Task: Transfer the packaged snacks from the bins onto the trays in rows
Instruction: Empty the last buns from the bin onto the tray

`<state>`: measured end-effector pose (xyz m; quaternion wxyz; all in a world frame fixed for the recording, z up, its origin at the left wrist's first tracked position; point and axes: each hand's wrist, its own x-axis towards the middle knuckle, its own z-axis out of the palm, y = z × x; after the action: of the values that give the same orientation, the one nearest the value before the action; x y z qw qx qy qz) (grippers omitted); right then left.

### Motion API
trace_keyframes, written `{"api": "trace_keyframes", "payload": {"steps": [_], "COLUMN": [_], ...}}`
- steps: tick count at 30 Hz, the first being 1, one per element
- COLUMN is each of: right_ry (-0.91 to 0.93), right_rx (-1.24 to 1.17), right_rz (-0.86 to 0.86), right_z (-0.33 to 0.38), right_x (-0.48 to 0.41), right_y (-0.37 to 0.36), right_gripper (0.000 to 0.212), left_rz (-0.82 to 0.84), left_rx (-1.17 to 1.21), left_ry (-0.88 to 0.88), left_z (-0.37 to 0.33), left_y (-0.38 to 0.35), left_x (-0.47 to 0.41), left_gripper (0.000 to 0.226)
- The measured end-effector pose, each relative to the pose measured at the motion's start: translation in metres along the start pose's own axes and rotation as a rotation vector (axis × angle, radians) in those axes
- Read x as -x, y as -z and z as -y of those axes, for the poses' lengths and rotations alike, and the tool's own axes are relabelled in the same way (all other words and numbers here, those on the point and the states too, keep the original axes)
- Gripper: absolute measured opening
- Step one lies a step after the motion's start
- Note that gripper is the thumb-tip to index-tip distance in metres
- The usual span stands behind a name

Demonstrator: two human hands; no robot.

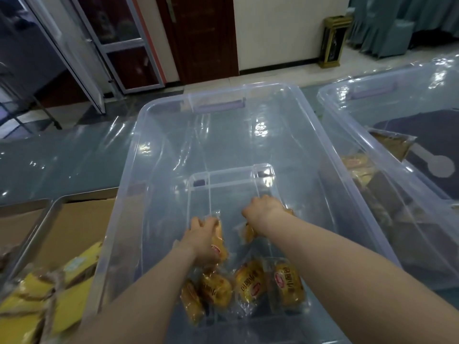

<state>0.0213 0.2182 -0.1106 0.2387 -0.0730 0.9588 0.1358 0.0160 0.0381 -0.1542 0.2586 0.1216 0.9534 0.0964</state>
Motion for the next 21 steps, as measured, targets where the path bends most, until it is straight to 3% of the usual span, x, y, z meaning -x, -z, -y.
{"api": "trace_keyframes", "payload": {"steps": [6,12,21], "right_ry": [0.047,0.091,-0.009], "right_rx": [0.001,-0.070,-0.334], "right_rz": [-0.023,-0.276,-0.564], "right_z": [-0.003,-0.014,-0.047], "right_x": [0.001,0.003,0.013], "right_y": [0.008,0.035,0.071], "right_gripper": [0.037,0.040,0.033], "left_rz": [-0.064,-0.287,-0.548], "left_rx": [-0.062,-0.153,-0.166], "left_ry": [-0.024,-0.055,-0.204], "left_z": [-0.011,-0.022,-0.031], "left_y": [0.018,0.062,0.113], "left_x": [0.001,0.004,0.013], "left_gripper": [0.064,0.045,0.067]}}
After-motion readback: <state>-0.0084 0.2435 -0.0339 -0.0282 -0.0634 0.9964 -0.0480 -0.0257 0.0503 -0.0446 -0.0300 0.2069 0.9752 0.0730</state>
